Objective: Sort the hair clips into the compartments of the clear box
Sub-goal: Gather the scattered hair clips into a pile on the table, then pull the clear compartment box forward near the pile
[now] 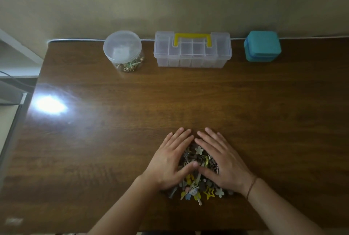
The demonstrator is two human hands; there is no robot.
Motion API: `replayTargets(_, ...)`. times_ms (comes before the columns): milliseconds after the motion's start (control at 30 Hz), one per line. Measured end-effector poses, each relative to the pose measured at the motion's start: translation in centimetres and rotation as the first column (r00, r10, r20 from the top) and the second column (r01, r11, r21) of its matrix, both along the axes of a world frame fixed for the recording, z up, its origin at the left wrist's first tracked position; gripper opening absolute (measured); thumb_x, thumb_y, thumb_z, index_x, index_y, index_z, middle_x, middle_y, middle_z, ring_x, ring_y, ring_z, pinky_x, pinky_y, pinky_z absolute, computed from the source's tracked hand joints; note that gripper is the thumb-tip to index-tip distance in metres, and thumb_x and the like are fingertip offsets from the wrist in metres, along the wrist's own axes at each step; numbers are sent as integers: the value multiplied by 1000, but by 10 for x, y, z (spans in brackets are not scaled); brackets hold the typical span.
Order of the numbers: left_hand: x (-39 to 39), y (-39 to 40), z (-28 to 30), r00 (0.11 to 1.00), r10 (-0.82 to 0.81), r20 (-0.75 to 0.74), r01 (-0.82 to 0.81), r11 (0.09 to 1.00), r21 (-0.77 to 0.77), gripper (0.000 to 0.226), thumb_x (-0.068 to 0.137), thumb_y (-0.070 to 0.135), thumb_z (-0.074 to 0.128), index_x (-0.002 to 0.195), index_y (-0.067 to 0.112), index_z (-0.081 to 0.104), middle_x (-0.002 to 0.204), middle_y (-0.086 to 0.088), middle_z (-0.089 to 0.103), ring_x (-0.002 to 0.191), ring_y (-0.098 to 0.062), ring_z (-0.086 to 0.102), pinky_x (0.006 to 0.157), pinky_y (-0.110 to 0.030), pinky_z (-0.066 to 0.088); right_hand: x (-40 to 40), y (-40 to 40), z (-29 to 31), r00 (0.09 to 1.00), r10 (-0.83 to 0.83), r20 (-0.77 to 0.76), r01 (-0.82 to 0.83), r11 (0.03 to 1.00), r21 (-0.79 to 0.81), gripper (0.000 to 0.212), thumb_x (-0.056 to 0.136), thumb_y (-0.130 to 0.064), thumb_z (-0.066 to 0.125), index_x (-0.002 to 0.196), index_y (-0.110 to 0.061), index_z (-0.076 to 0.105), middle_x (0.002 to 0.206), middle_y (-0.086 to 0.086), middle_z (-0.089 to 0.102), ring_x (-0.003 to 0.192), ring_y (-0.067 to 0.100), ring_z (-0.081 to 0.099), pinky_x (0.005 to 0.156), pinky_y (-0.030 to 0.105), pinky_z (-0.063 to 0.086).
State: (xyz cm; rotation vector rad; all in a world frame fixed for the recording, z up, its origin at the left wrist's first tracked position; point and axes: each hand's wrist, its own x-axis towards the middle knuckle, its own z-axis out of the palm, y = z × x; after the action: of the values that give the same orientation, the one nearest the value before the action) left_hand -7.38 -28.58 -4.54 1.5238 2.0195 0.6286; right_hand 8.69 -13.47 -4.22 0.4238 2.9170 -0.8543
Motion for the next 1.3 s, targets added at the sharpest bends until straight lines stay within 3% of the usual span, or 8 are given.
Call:
replayTargets(200, -11, -44, 2, 990, 136, 41, -137, 990, 33, 75, 92, 68, 34, 153, 26, 25, 163, 11, 15, 151, -10, 4, 121, -48, 9, 35, -3, -3, 967, -249, -54, 240, 962, -131, 74, 90, -66, 35, 151, -25, 26, 161, -8, 13, 149, 16, 5, 116, 56, 21)
replayTargets(567, 21, -33, -3, 998, 63, -2, -63, 998, -10, 81, 91, 67, 37, 156, 24, 14, 164, 10, 4, 151, -12, -2, 121, -46, 7, 29, -26, -14, 991, -131, 13, 131, 991, -25, 73, 91, -69, 30, 152, -28, 22, 162, -9, 6, 149, 15, 2, 119, 40, 7)
replayTargets(767, 24, -33, 2, 990, 112, 86, -115, 993, 33, 78, 91, 70, 37, 155, 32, 15, 163, 18, 5, 150, -8, 2, 120, -48, 15, 31, -25, -8, 991, -134, -24, 133, 990, -43, 71, 92, -65, 37, 151, -28, 24, 162, -12, 9, 149, 14, 4, 118, 40, 8)
replayTargets(933, -23, 16, 14, 826, 487, 283, -527, 846, 82, 71, 89, 64, 47, 150, 41, 21, 160, 24, 12, 147, 1, 10, 118, -40, 21, -13, 27, 11, 898, -429, -99, 411, 898, -157, 68, 91, -64, 32, 149, -30, 25, 160, -14, 12, 148, 6, 4, 116, 42, 17)
replayTargets(1033, -80, 74, 19, 628, 665, 405, -751, 654, 91, 75, 89, 46, 61, 152, 30, 24, 160, 8, 24, 146, -10, 22, 118, -46, 27, -60, 81, 29, 783, -609, -126, 574, 786, -227, 64, 93, -52, 43, 150, -30, 23, 160, -12, 12, 146, 6, 11, 116, 41, 23)
replayTargets(1133, -139, 123, 25, 428, 696, 577, -863, 504, 32, 78, 86, 48, 63, 151, 24, 28, 157, 1, 33, 143, -15, 31, 115, -47, 32, -110, 136, 46, 662, -746, -75, 672, 635, -381, 63, 93, -45, 53, 149, -34, 25, 159, -8, 20, 145, 17, 22, 113, 47, 30)
replayTargets(1200, -166, 143, 26, 379, 688, 619, -869, 494, -18, 78, 85, 50, 62, 150, 20, 32, 154, -2, 38, 140, -19, 37, 113, -47, 34, -137, 165, 48, 624, -782, -18, 692, 562, -452, 63, 93, -42, 56, 148, -34, 27, 157, -5, 27, 142, 20, 28, 111, 47, 34)
replayTargets(1300, -172, 151, 27, 457, 627, 631, -793, 609, -31, 65, 83, 47, 61, 141, 22, 47, 136, -1, 57, 124, -17, 54, 106, -46, 44, -155, 184, 38, 667, -745, -10, 632, 573, -521, 67, 91, -36, 62, 148, -31, 28, 149, -2, 41, 134, 18, 43, 104, 41, 43)
